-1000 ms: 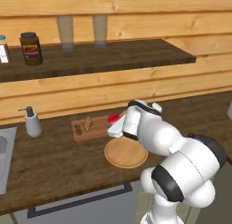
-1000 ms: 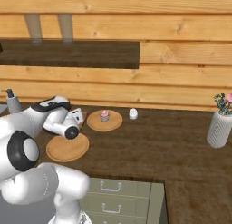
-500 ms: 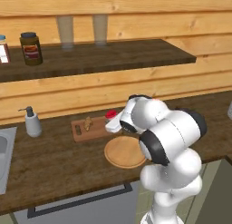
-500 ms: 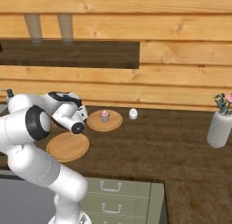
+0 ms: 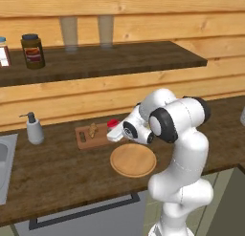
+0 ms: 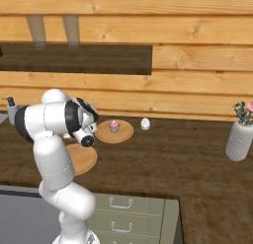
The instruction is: From the different types of pastries on the counter, select a croissant and place it on the cutting board. Then retrieve a jar of jam from the cabinet and place it alongside the croissant on the cutting board.
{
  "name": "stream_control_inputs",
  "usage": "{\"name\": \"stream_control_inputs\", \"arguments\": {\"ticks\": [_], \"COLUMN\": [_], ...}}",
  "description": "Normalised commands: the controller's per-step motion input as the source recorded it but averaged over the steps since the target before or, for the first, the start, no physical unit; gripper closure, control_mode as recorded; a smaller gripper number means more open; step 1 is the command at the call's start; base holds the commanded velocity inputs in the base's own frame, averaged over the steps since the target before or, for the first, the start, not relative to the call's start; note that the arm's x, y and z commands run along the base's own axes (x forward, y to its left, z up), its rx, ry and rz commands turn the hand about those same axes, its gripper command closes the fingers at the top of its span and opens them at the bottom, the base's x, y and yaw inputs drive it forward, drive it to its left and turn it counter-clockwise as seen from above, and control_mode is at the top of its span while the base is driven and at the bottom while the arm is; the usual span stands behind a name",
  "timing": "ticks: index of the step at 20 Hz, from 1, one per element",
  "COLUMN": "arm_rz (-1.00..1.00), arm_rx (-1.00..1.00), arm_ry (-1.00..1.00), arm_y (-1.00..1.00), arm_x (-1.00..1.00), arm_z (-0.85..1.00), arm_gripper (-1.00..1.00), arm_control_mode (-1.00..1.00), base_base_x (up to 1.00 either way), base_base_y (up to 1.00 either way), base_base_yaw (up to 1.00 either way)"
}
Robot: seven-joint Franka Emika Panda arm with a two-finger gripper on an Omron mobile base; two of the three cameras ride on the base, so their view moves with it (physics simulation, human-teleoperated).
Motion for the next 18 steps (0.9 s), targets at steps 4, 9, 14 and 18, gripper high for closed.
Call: {"name": "stream_control_inputs", "arguments": {"ticks": [4,9,14,18], "arm_rz": [0.0,0.0,0.0,0.0], "arm_rx": [0.0,0.0,0.0,0.0], "arm_ry": [0.0,0.0,0.0,0.0], "arm_y": [0.13,0.12,0.09,0.01], "arm_x": [0.5,0.55,0.58,0.23], "arm_z": [-0.3,-0.36,-0.38,-0.23], "arm_gripper": [1.0,1.0,1.0,-1.0], "arm_control_mode": [-1.0,-1.0,-1.0,-1.0], "base_base_x": [0.0,0.0,0.0,0.0], "base_base_y": [0.0,0.0,0.0,0.0], "base_base_yaw": [0.0,0.0,0.0,0.0]}}
